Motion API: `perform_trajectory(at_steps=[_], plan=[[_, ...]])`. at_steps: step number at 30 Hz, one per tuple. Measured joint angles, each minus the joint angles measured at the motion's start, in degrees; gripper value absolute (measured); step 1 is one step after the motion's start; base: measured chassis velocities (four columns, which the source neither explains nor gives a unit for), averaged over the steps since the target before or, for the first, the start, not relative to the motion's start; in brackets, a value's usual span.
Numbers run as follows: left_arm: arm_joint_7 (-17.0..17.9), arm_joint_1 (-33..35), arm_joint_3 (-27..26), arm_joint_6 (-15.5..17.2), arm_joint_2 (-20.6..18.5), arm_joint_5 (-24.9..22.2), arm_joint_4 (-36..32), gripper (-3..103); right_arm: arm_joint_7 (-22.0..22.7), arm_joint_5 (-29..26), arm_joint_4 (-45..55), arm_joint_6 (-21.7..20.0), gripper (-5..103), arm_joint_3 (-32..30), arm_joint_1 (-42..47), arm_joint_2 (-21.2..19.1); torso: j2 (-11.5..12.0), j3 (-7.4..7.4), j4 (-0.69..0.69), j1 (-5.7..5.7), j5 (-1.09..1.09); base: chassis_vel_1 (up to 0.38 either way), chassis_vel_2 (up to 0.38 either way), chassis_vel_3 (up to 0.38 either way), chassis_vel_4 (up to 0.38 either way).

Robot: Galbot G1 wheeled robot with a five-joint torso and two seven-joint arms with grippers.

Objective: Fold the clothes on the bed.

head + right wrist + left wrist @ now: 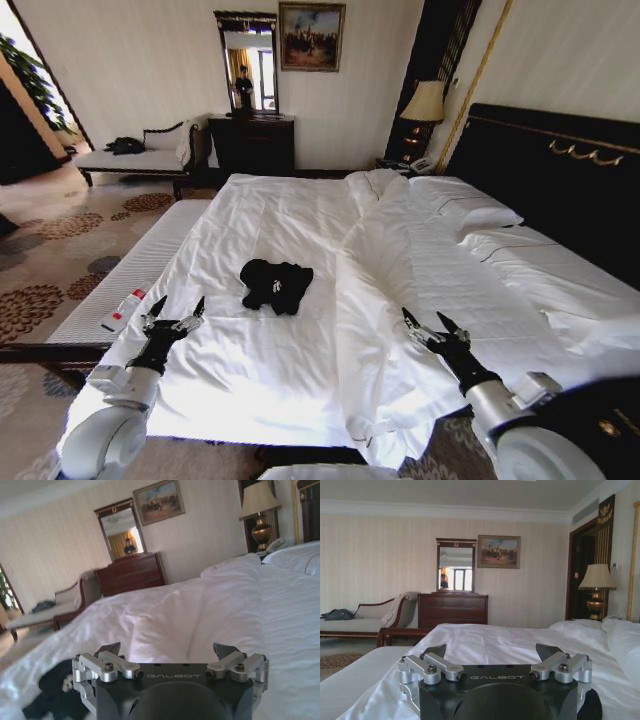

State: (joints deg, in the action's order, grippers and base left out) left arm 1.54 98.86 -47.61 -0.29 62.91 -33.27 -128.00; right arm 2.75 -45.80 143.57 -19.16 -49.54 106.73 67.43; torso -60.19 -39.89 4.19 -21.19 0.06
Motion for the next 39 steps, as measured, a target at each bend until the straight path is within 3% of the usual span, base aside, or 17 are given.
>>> perform_trajectory(at_steps=[11, 20, 23, 34, 36, 39], plan=[[-0.1, -0.2, 0.2, -0.1, -0.3, -0.2, 0.5, 100, -0.6, 9.3, -6.3, -0.7, 100, 2.1, -0.7, -5.4, 0.0, 0.0, -0.01, 0.0, -0.07, 0.0, 0.0, 0.0, 0.0], [-0.2, -0.6, 0.6, -0.3, -0.1, -0.1, 0.9, 101, 0.6, 6.5, -5.8, -2.3, 100, 4.8, 0.1, -5.5, 0.0, 0.0, 0.01, 0.0, -0.06, 0.0, 0.0, 0.0, 0.0], [-0.2, -0.6, 0.7, -0.5, -0.2, -0.2, 0.9, 99, 1.5, 2.4, -5.1, -3.9, 100, 5.6, 0.3, -5.6, 0.0, 0.0, 0.0, 0.0, -0.07, 0.0, 0.0, 0.0, 0.0], [-0.2, -0.8, 0.7, -0.4, -0.5, -0.6, 0.9, 99, 1.9, 3.5, -6.2, -5.9, 101, 7.1, -0.2, -8.3, 0.0, 0.0, 0.0, -0.01, -0.06, 0.0, 0.0, 0.0, 0.0], [-0.2, -0.8, 0.8, -0.4, -0.5, -0.5, 0.9, 99, 2.0, 3.5, -6.2, -6.2, 97, 7.2, -0.2, -8.6, 0.0, 0.0, 0.0, -0.01, -0.06, 0.0, 0.0, 0.0, 0.0], [-0.2, -0.9, 0.9, -0.4, -0.5, -0.4, 0.9, 99, 2.3, 3.8, -6.4, -6.4, 82, 7.5, -0.2, -9.0, 0.0, 0.0, 0.0, -0.01, -0.06, 0.0, 0.0, 0.0, 0.0]])
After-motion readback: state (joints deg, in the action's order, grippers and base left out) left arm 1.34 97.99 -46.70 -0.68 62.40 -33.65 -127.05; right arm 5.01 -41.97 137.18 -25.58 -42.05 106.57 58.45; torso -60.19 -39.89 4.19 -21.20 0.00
